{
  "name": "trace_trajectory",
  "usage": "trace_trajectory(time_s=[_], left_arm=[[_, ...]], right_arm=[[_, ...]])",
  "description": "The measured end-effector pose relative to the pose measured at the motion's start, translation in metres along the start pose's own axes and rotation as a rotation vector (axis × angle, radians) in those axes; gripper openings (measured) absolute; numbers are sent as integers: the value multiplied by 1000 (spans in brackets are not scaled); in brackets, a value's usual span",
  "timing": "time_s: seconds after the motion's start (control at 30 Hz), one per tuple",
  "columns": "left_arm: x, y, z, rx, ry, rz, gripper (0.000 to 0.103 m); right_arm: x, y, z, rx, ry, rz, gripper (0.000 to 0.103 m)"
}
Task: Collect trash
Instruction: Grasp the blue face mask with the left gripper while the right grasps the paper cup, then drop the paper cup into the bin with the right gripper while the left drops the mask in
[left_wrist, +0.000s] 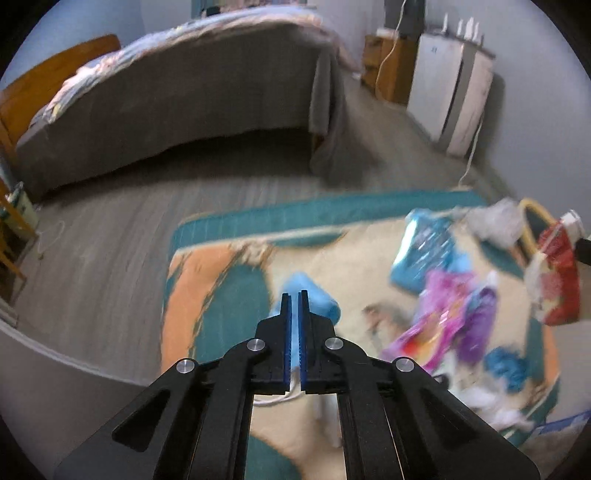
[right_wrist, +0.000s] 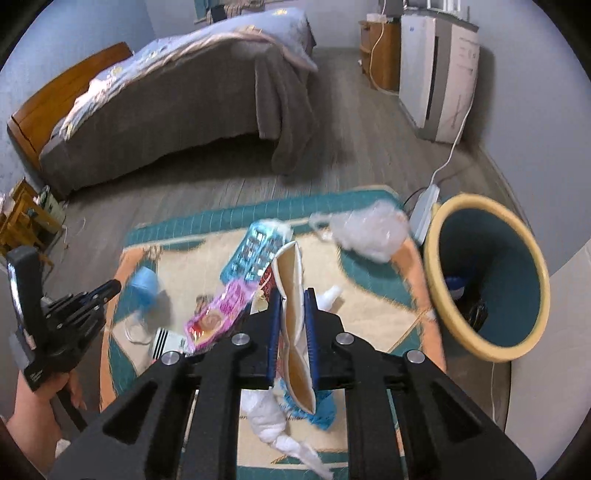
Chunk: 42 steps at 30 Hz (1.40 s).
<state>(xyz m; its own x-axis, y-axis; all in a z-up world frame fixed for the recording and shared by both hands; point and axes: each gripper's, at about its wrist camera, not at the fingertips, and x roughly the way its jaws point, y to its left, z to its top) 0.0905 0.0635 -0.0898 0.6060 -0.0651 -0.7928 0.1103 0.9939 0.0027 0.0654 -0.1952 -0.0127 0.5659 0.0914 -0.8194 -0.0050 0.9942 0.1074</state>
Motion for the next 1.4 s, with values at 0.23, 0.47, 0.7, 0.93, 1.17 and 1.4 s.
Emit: trace_trajectory(time_s=[0.23, 0.47, 0.7, 0.93, 1.17, 1.4], left_arm=[[-26, -22, 13, 51, -73, -37, 4], [24, -27, -1, 43, 78, -15, 52], [74, -37, -20, 100, 176, 45, 58], [99, -26, -21, 70, 192, 94, 41], [57, -28, 3, 53, 40, 33, 24], [-3, -67, 28, 90, -77, -75, 24]], right_arm=[[-20, -31, 21, 78, -70, -2, 12], [-17, -37, 27, 44, -22, 33, 12], [-4, -55, 42, 4, 3, 17, 12], [11, -58, 43, 25, 47, 52, 12], [1, -62, 47, 27, 20, 42, 12], [-22, -75, 57, 45, -53, 29, 12]])
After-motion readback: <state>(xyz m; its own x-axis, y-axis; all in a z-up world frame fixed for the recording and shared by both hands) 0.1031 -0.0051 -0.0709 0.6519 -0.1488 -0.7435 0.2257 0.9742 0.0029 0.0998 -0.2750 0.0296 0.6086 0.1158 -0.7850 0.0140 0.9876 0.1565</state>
